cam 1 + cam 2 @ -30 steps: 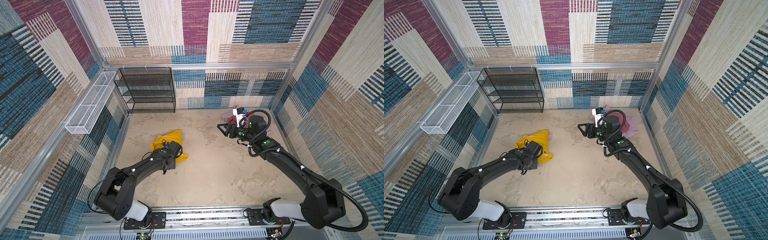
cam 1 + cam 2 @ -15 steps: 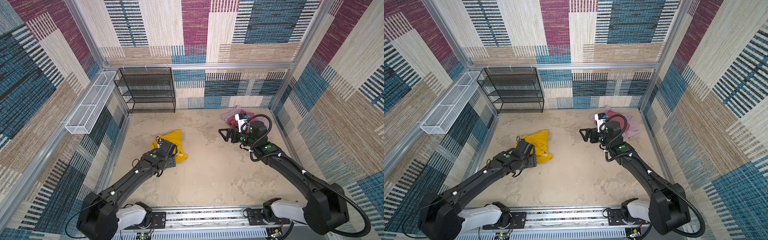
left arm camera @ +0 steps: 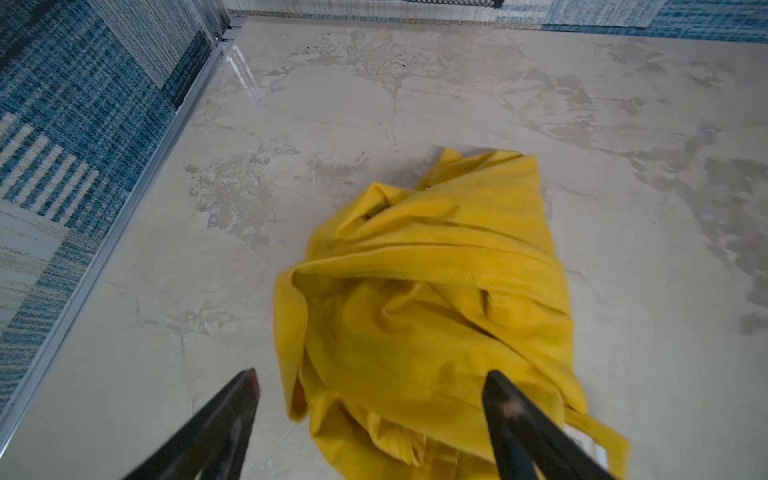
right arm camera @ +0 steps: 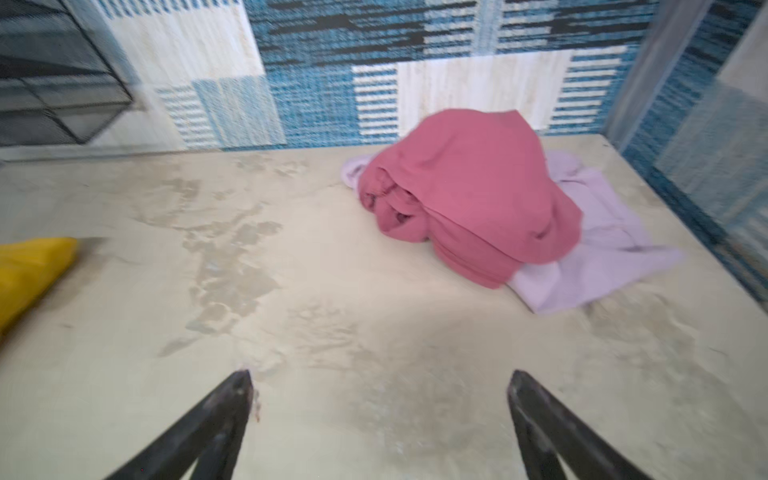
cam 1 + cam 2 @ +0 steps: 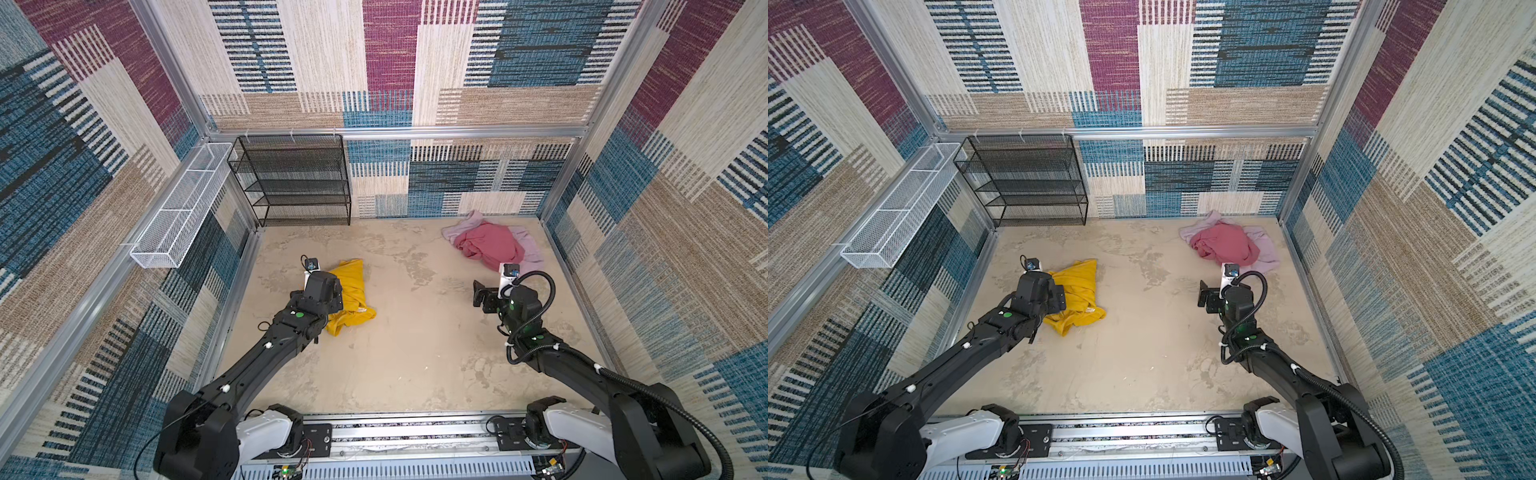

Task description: Pick out a specific cloth from the pile

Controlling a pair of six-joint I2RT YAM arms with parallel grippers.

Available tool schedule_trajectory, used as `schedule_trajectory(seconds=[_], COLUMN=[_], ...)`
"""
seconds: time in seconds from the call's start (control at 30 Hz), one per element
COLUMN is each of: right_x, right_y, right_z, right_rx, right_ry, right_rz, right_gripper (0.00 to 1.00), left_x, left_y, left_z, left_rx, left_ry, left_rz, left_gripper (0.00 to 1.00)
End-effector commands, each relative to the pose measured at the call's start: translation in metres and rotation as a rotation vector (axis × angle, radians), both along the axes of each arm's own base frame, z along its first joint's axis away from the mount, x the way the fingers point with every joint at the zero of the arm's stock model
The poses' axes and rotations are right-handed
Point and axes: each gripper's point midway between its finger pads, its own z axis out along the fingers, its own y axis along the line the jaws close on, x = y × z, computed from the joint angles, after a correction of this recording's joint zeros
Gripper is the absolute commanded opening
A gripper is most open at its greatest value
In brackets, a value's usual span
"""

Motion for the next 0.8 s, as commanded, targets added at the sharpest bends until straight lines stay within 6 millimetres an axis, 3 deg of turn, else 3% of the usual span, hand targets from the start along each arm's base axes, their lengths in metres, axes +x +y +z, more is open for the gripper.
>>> schedule_trajectory(seconds=[0.0, 0.2, 0.47, 0.77], right_x=[0.001, -0.009, -0.003, 0.009], right_y=[-0.034, -0.057, -0.062, -0.054], right_z=[0.048, 0.037, 0.030, 0.015], right_rx=[-0.060, -0.047, -0.058, -0.060], right_ry=[-0.269, -0.326, -0.355, -0.315], right_rz=[-0.156, -0.213, -0.201, -0.128], right_gripper=[0.99, 1.00, 1.00, 1.00], left_x=[0.025, 0.033, 0.036, 0.039], left_y=[0.017, 0.048, 0.061, 0.068], left_z=[0.008, 0.008, 0.008, -0.027], left_rx=[0.033, 0.108, 0.205, 0.155], left_ry=[-0.077, -0.225, -0.312, -0.327], left_rz=[0.018, 0.048, 0.032, -0.001], left_gripper=[0.87, 0.88, 0.88, 0.89])
